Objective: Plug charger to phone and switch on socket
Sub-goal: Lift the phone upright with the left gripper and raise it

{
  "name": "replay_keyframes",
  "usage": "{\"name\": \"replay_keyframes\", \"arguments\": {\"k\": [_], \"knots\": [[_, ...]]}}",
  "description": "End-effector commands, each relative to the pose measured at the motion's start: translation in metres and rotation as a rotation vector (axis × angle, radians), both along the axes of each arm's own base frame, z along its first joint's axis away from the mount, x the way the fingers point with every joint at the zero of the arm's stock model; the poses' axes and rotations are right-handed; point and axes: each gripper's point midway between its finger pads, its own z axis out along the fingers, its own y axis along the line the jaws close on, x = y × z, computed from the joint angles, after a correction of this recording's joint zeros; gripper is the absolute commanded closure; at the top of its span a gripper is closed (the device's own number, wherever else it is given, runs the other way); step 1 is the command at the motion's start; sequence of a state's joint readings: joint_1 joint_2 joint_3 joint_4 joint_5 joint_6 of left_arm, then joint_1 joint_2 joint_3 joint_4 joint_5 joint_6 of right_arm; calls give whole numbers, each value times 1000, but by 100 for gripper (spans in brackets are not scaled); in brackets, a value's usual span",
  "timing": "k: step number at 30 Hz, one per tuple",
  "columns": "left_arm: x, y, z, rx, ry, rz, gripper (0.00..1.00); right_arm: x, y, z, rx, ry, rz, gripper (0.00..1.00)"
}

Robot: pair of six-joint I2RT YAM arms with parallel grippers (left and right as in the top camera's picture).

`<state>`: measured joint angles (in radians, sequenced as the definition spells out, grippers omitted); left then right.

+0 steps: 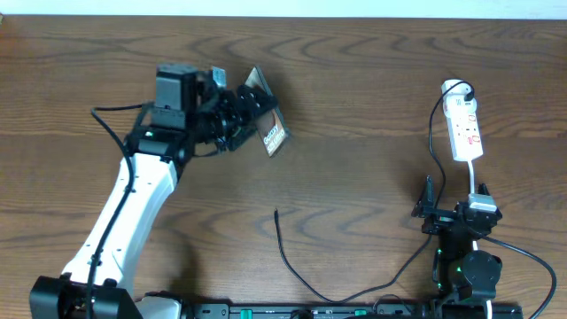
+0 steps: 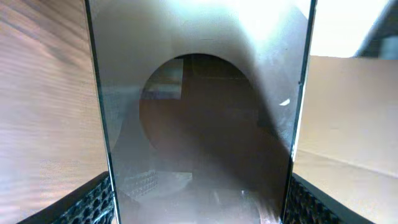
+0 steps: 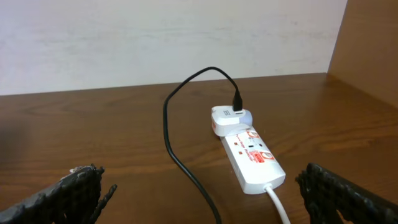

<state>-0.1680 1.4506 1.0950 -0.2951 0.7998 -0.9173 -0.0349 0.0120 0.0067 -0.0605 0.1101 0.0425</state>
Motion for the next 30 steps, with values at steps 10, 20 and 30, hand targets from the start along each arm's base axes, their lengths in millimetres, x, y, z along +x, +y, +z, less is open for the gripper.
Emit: {"name": "replay_keyframes", "arguments": {"k": [10, 20, 30], "knots": [[-27, -4, 72, -479, 387, -56, 93, 0, 0, 0, 12, -3, -6, 1], [-25, -5, 80, -514, 411, -53, 92, 0, 0, 0, 12, -3, -6, 1], [-25, -5, 80, -515, 413, -52, 93, 0, 0, 0, 12, -3, -6, 1]]}}
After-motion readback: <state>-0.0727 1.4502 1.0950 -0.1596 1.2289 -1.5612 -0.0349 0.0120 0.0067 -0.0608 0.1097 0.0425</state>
